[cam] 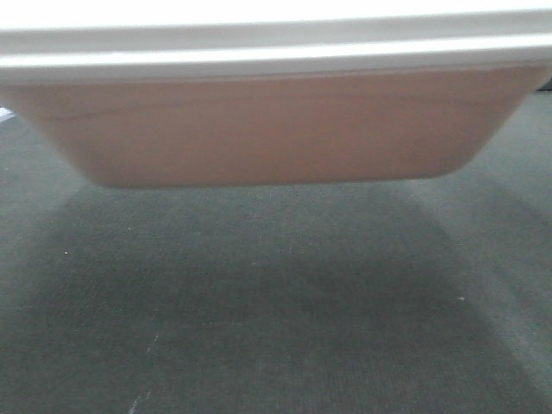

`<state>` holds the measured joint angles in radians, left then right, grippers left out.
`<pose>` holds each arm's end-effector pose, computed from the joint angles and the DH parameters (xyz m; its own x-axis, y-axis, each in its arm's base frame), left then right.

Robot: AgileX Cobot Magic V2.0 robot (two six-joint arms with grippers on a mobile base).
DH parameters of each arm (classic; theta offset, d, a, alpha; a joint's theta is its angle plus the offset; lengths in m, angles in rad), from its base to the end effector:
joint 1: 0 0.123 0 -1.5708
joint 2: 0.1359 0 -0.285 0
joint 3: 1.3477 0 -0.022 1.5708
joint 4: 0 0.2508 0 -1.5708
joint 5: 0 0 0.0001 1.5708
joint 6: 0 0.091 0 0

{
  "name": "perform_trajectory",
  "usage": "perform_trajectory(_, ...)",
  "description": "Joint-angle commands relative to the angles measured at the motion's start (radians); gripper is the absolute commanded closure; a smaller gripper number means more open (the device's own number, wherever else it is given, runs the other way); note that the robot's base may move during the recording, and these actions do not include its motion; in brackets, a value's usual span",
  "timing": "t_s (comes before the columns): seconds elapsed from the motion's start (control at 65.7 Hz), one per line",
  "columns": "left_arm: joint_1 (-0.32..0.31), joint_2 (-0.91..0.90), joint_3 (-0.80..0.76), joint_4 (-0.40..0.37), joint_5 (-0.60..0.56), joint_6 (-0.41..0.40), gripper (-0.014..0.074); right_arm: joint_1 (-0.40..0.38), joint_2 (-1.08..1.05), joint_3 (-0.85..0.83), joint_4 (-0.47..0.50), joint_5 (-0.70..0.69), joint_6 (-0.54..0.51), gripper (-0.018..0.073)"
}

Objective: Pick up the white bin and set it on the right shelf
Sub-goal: 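Lift the white bin off the table with both grippers, then hold the lifted bin steady with both grippers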

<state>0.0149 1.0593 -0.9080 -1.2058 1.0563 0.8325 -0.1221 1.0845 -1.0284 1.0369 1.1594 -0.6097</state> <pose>0.1910 -0.0712 0.3629 -0.6358 -0.0549 -0.7699 0.6019 0.5892 -0.5390 0.1971 0.0482 0.3792 -0.7262 0.0799 -0.6828 -0.4640 0.6759 0.5726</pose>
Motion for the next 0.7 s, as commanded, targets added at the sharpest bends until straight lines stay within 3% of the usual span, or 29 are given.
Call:
perform_trajectory(0.0,-0.027,-0.065,-0.04,-0.211,0.193,0.014,0.0302,0.015,-0.057,-0.033,0.22,0.11,-0.016,0.0224)
perform_trajectory(0.685,-0.027,-0.181,-0.04,-0.211,0.141,0.014,0.0302,0.015,-0.151,-0.033,0.22,0.109,-0.016,0.0224)
